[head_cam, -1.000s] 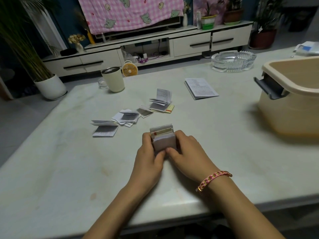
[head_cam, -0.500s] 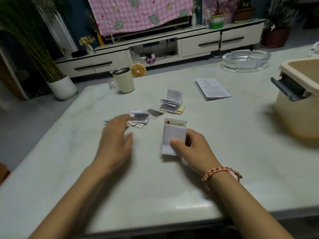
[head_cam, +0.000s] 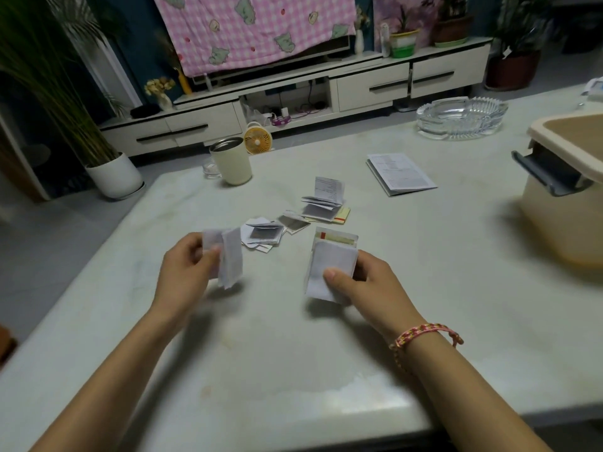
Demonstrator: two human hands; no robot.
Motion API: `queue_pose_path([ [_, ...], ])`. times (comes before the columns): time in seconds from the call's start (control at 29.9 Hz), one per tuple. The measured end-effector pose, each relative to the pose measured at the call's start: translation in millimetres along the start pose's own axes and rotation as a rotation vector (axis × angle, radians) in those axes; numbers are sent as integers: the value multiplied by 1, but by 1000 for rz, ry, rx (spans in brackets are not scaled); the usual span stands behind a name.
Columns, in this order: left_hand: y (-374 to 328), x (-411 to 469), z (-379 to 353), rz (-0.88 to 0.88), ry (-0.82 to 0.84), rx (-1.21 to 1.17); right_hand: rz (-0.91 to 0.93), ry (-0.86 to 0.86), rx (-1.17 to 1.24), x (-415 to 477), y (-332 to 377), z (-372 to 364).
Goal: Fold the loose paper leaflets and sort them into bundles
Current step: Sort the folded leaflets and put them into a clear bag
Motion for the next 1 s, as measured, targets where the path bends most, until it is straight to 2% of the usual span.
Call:
queue_pose_path([
  [0.07, 8, -13, -31, 179, 153, -221, -81, 10, 173, 1, -4, -4],
  [0.13, 8, -24, -61, 218, 251, -277, -156, 40, 317, 0, -8, -10],
  [0.23, -2, -38, -95, 242, 319, -372, -172, 94, 335, -2, -7, -18],
  [0.44, -23, -47, -143, 254, 386, -585, -66, -55, -51, 3, 1, 12],
  [0.57, -34, -51, -151, 69, 401, -488, 85, -46, -436, 3, 17, 13],
  [0.67, -33, -51, -150, -46, 406, -484, 208, -20, -604, 2, 24, 0],
  [0.8, -40, -48, -143, -174, 378, -495, 327, -212, -874, -2, 30, -4],
  [0.87, -42, -49, -143, -204, 367, -484, 352, -336, -798, -6, 30, 3],
  [0.9, -41, -49, -143, -204, 360, -482, 305, -325, -676, -4, 25, 7],
  [0.97, -41, -50, -144, -207, 364, -468, 129, -197, -427, 1, 7, 9],
  [1.0, -41, -51, -145, -213, 372, -447, 69, -137, -396, 3, 0, 8],
])
Point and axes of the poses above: each hand's wrist, its own x-axis towards the middle knuckle, its own z-axis out of the back of the hand, y = z × x, the point moved 9 cm from there along x, towards the middle knuckle, and after that the axes turned 2 degrees about x, right-handed, at the moved point
